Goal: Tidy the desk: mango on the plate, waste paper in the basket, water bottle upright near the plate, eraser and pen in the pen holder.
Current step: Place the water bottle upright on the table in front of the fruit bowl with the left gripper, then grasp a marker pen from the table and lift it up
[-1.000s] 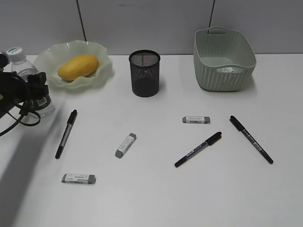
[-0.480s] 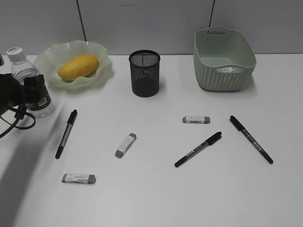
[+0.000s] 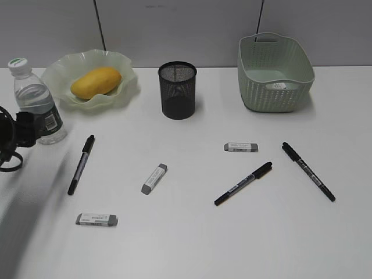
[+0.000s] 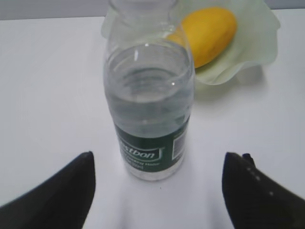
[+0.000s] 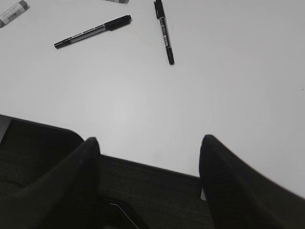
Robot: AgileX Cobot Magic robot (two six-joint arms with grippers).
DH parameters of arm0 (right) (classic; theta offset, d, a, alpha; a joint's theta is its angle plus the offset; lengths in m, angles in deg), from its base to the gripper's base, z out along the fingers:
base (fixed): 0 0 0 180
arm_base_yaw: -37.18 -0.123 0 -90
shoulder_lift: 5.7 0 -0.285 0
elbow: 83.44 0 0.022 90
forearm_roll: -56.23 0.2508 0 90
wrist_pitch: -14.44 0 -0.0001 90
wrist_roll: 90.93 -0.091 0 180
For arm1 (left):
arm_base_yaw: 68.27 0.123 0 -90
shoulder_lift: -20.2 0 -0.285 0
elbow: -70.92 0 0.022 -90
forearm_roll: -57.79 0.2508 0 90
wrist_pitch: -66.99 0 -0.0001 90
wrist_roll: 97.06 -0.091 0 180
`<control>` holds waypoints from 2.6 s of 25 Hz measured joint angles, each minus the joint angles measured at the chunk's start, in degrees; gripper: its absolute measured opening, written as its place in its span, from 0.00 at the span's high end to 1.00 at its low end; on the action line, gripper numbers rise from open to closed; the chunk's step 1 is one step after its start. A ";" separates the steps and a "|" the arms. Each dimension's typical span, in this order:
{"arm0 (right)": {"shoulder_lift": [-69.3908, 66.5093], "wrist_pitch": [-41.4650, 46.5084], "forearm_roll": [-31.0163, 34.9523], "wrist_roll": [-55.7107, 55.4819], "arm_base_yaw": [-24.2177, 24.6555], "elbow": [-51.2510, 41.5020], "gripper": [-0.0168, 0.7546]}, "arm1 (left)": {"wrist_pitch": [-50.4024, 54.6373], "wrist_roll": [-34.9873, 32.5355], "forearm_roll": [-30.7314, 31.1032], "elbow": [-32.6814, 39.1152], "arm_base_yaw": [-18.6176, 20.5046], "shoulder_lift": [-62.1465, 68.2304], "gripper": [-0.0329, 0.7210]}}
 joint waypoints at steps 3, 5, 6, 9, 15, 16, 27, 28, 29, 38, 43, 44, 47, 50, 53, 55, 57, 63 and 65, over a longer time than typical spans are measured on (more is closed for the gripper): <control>0.00 0.00 0.00 0.00 0.00 0.00 0.32 | 16.45 0.00 0.14 -2.71 0.00 -6.50 0.12; 0.00 0.00 0.00 0.00 0.00 0.00 0.32 | 28.50 0.00 0.45 -5.90 0.00 -9.84 0.13; 0.00 0.00 0.00 0.00 0.00 0.00 0.32 | 35.26 0.00 0.92 -7.93 0.00 -11.26 0.13; 0.00 0.00 0.00 0.00 0.00 0.00 0.32 | 54.32 0.00 0.92 -14.56 0.00 -14.04 0.14; 0.00 0.00 -0.05 0.00 0.00 0.00 0.32 | 88.72 0.00 0.87 -26.29 0.00 -15.16 0.19; 0.00 0.00 -0.11 0.00 0.00 0.00 0.32 | 92.50 0.00 0.93 -27.24 0.00 -15.41 0.19; 0.00 0.00 -0.70 0.00 0.00 0.00 0.32 | 101.77 -0.05 3.44 -25.16 0.00 -29.56 0.21; 0.00 0.00 -0.70 0.00 0.00 0.00 0.32 | 101.82 -0.26 3.44 -23.77 0.00 -32.08 0.21; 0.00 0.00 -0.86 0.00 0.00 0.00 0.32 | 101.88 -0.63 3.46 -22.49 0.00 -34.30 0.22; 0.00 -0.36 -5.93 0.05 0.00 -0.31 0.32 | 101.40 -5.47 1.17 -9.75 0.00 -57.74 0.23; 0.00 -1.03 -5.99 0.05 0.00 -0.43 0.32 | 99.33 -6.02 0.60 -6.85 0.00 -68.02 0.24; 0.00 -1.03 -6.04 0.05 0.00 -0.43 0.32 | 98.71 -6.07 0.60 -6.33 0.00 -69.59 0.24; 0.00 -1.04 -6.04 0.11 0.00 -0.48 0.32 | 96.63 -6.07 0.60 -4.52 0.00 -74.26 0.24; 0.00 -1.09 -6.04 0.11 0.00 -0.48 0.32 | 94.90 -6.08 0.34 -3.32 0.00 -77.99 0.24; 0.00 -1.16 -6.04 0.11 0.00 -0.48 0.32 | 94.13 -6.13 0.21 -3.07 0.00 -80.37 0.24; 0.00 -1.22 -6.04 0.11 0.00 -0.53 0.32 | 94.05 -6.13 -0.03 -2.96 0.00 -82.00 0.24; 0.00 -1.22 -6.04 0.11 0.00 -0.53 0.32 | 94.05 -6.19 -0.07 -2.93 0.00 -84.30 0.25; 0.00 -1.33 -6.04 0.11 0.00 -0.54 0.32 | 94.05 -6.26 -0.07 -2.93 0.00 -92.02 0.27; 0.00 -1.33 -6.04 0.11 0.00 -0.54 0.32 | 94.00 -6.26 -0.13 -2.93 0.00 -93.08 0.27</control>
